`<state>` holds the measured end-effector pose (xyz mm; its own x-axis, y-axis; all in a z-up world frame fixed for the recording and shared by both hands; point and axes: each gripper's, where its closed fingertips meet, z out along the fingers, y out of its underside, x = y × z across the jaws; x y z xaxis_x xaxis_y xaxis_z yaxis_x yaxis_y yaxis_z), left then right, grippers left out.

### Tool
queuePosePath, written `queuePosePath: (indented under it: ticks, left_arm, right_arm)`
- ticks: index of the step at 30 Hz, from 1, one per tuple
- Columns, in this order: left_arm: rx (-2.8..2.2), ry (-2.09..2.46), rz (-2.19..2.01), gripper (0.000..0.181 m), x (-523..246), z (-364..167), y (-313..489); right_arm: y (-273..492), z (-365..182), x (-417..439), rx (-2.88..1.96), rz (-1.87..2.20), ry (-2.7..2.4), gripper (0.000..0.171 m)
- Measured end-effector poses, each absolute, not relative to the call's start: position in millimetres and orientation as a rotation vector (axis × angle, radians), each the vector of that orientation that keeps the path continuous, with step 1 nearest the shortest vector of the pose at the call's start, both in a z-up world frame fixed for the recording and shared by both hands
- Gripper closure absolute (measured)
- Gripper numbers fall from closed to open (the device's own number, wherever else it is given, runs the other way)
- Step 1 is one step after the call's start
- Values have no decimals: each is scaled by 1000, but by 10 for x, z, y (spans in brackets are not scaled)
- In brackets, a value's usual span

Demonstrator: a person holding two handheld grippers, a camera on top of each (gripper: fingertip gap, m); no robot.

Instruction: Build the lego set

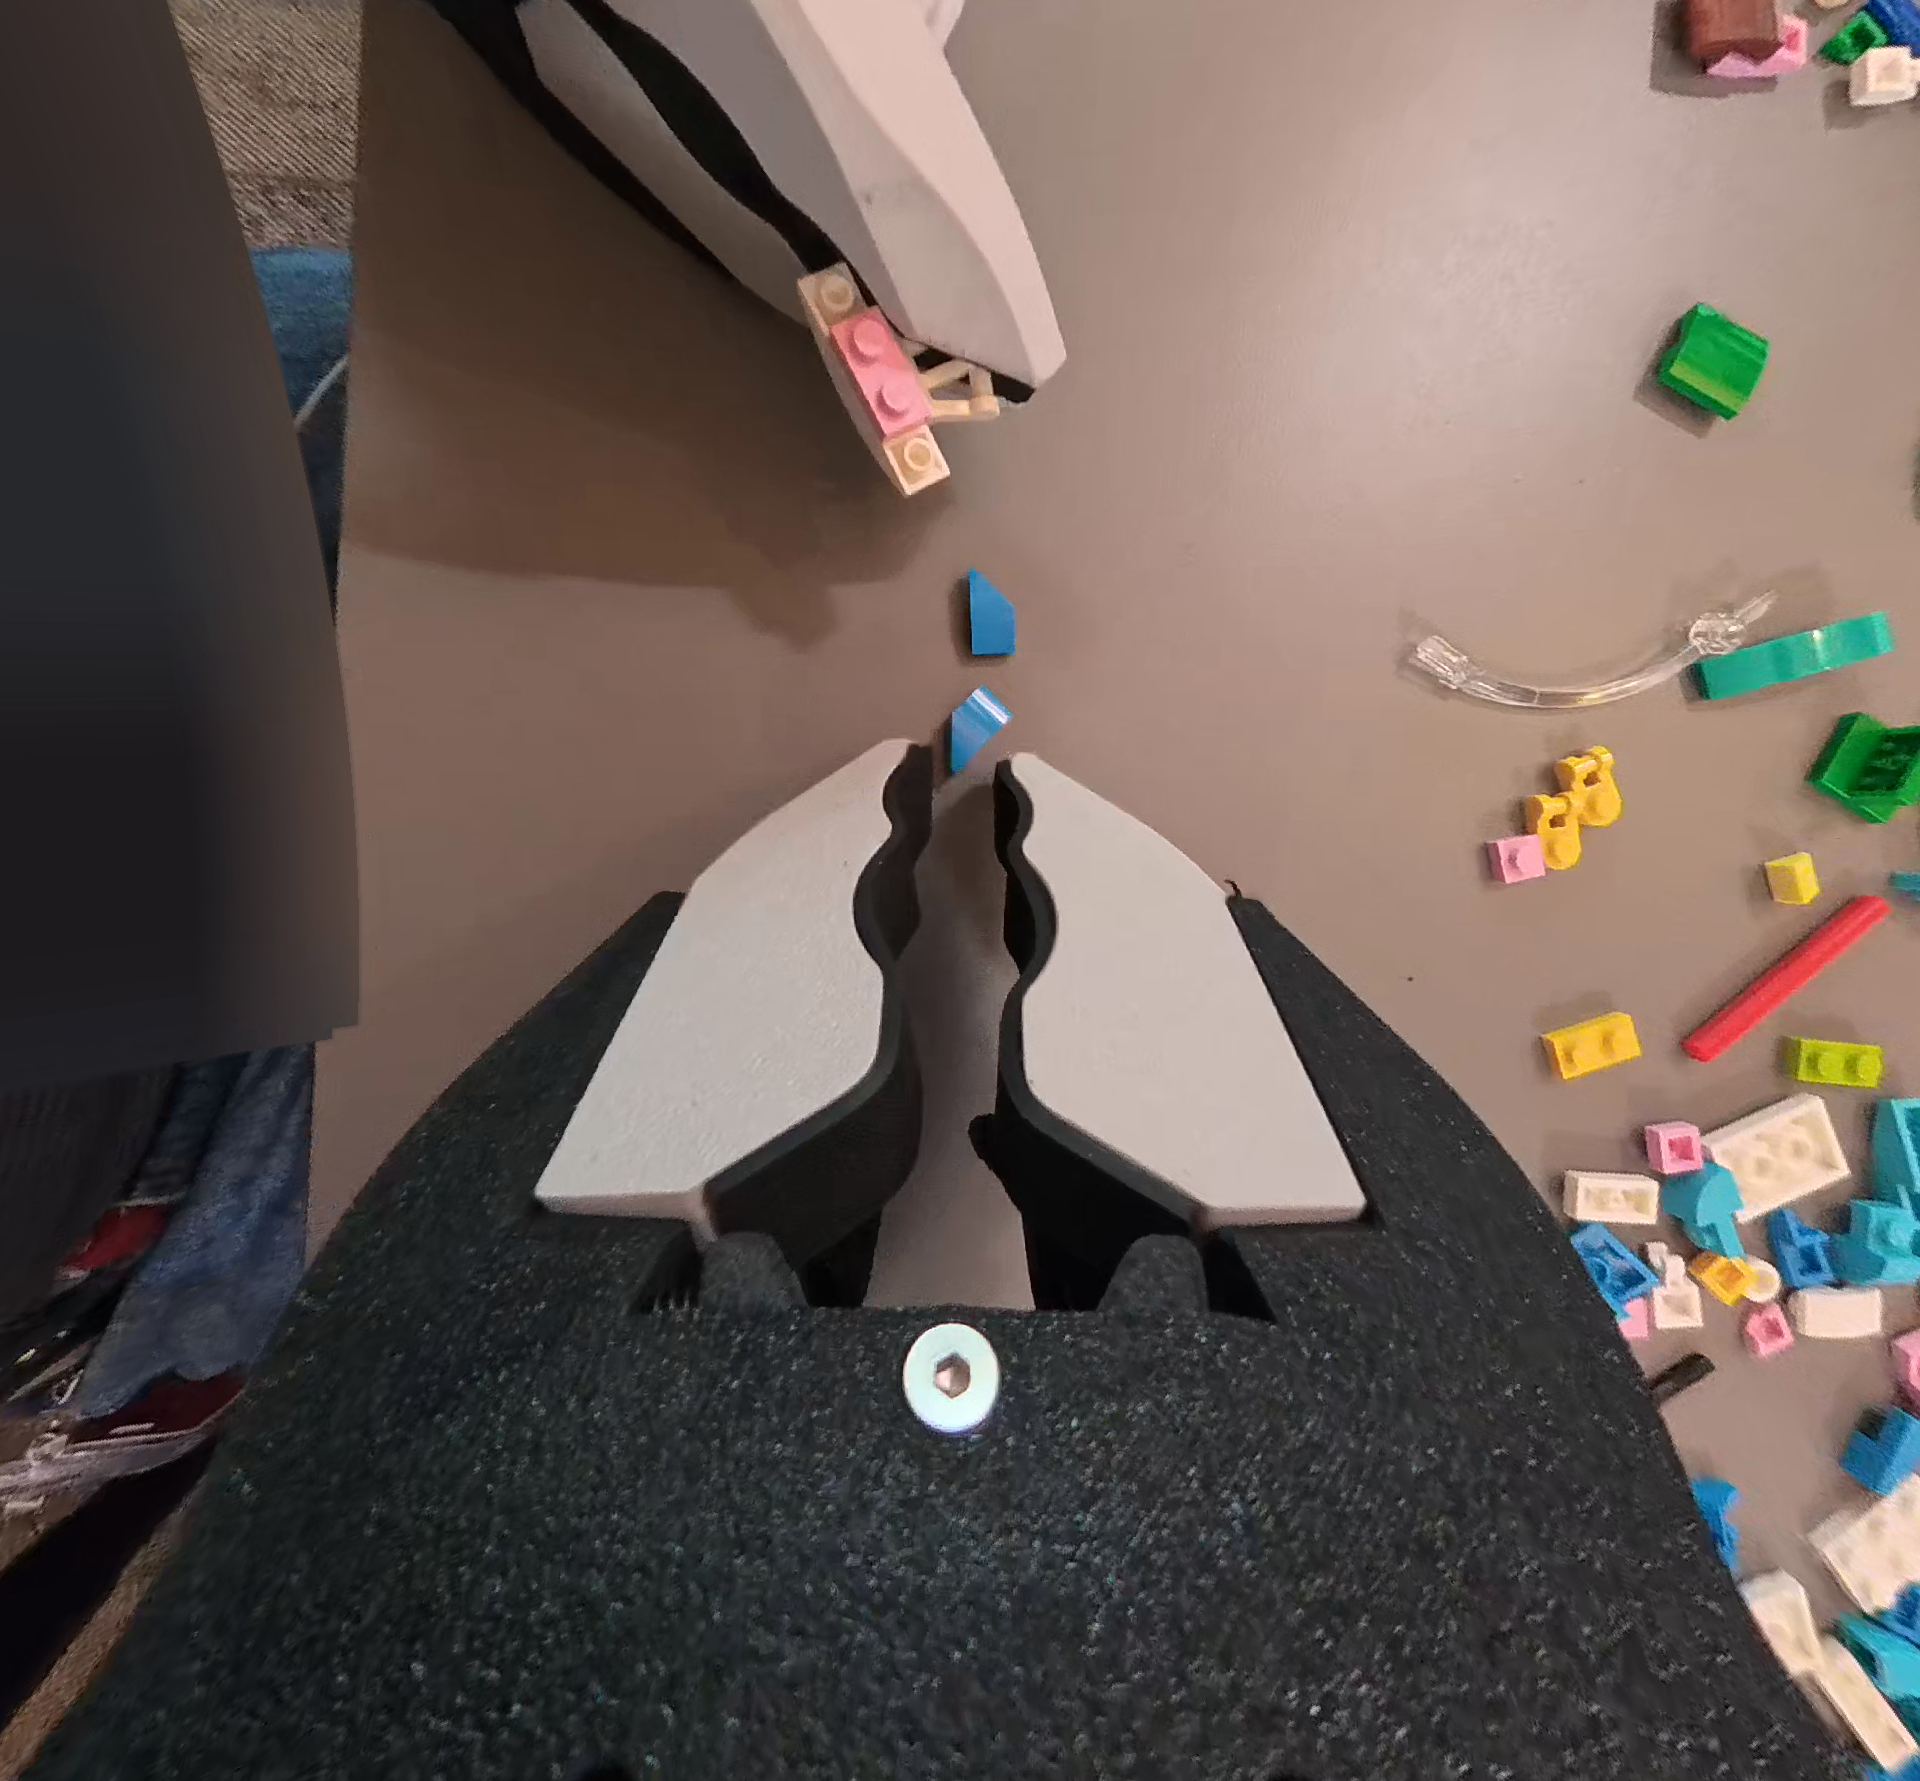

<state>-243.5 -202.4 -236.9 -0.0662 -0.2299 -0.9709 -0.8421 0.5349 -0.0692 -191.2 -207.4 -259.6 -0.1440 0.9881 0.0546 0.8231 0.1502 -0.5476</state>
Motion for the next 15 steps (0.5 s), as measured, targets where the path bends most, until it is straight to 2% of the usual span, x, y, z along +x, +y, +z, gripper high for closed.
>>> queuePosePath:
  ticks: [8,15]
  left_arm:
    - [-935,1596,649,177,-2437,-2370,-2024]
    - [-935,1596,649,177,-2438,-2370,-2024]
  right_arm:
    - [-2302,-2556,-1947,-1697,727,-2090,161]
    - [-2096,-2598,-1914,-1706,653,-2049,161]
